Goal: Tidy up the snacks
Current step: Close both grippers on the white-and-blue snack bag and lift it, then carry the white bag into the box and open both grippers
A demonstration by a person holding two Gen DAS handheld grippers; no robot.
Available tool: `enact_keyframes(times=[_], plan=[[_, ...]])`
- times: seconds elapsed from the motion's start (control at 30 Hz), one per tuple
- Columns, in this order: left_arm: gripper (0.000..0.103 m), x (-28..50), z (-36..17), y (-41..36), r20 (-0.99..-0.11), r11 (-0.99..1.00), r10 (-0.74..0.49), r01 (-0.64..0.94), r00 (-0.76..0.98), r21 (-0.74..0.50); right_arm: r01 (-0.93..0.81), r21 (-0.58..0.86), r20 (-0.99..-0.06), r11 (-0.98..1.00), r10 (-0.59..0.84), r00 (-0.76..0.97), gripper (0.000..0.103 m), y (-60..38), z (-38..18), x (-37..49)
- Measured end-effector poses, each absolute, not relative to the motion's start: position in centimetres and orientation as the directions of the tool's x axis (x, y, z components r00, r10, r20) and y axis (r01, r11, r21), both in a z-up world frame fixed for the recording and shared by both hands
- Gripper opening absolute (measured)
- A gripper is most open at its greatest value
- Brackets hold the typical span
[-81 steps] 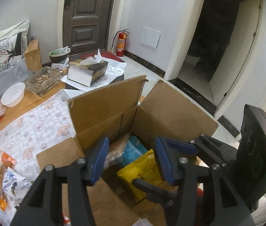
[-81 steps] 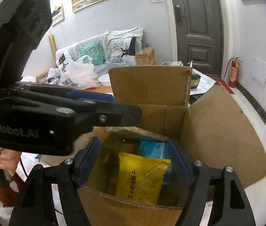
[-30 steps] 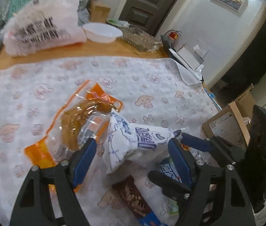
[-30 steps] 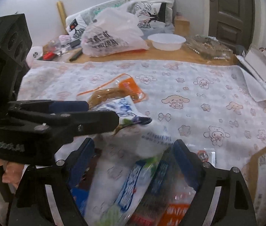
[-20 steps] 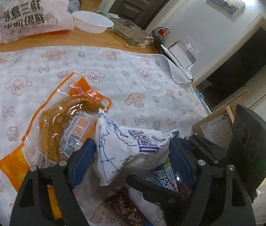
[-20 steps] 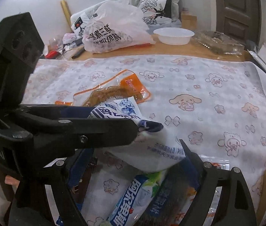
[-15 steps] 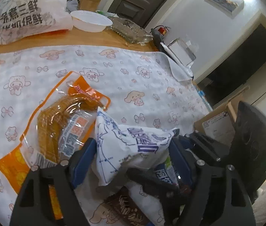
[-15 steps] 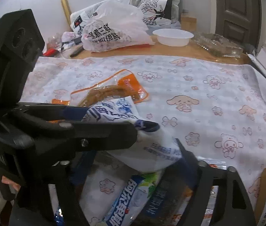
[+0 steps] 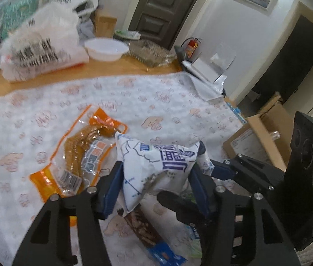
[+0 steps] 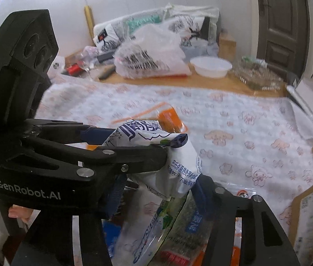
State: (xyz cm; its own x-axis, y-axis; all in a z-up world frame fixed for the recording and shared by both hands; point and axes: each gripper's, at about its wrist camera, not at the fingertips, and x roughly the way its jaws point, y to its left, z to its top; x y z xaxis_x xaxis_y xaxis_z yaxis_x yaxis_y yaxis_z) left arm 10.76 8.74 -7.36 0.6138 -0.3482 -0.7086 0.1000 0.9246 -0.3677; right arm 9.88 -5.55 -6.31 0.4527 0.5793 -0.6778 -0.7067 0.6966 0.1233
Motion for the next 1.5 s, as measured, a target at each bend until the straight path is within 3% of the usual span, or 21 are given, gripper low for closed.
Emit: enact_keyframes(times=[0.47,0.8,1.13,1.3,1.5], plan=[[0.055,3.3,3.5,2.1,-0.639,0.970,-0.235,0.133,0.732,-0.204,-0.738,0.114,-0.506,0.665,0.679,0.533,0.050,-12.3,2.3,2.9],[0.055,5.2,7.3,-9.0,-0.640,0.960,-0.271,0.254,0.719,-0.122,-0.666,0.149,-0.428,0.731,0.655,0.623,0.050,-22.7,4.7,2.6],[0.056,10.6,4.5,-18.8,-0.713,0.920,-0.352,0.362,0.606,-0.147,-0.563,0.148,-0.500,0.813,0.553,0.667,0.051,-32.0,2.3,5.5],[0.055,12.8,2.1,-21.1,-0.758,0.915,-0.345,0.377,0.554,-0.141,-0.542,0.153,-0.551,0.827,0.526,0.648,0.051,-34.2,0.1,7.1],[0.055,13.8,1.7,-21.8,-0.763,0.911,-0.348,0.389,0.545,-0.138,-0.541,0.181,-0.547,0.821,0.542,0.638,0.053,-35.4,-0.7,8.6]])
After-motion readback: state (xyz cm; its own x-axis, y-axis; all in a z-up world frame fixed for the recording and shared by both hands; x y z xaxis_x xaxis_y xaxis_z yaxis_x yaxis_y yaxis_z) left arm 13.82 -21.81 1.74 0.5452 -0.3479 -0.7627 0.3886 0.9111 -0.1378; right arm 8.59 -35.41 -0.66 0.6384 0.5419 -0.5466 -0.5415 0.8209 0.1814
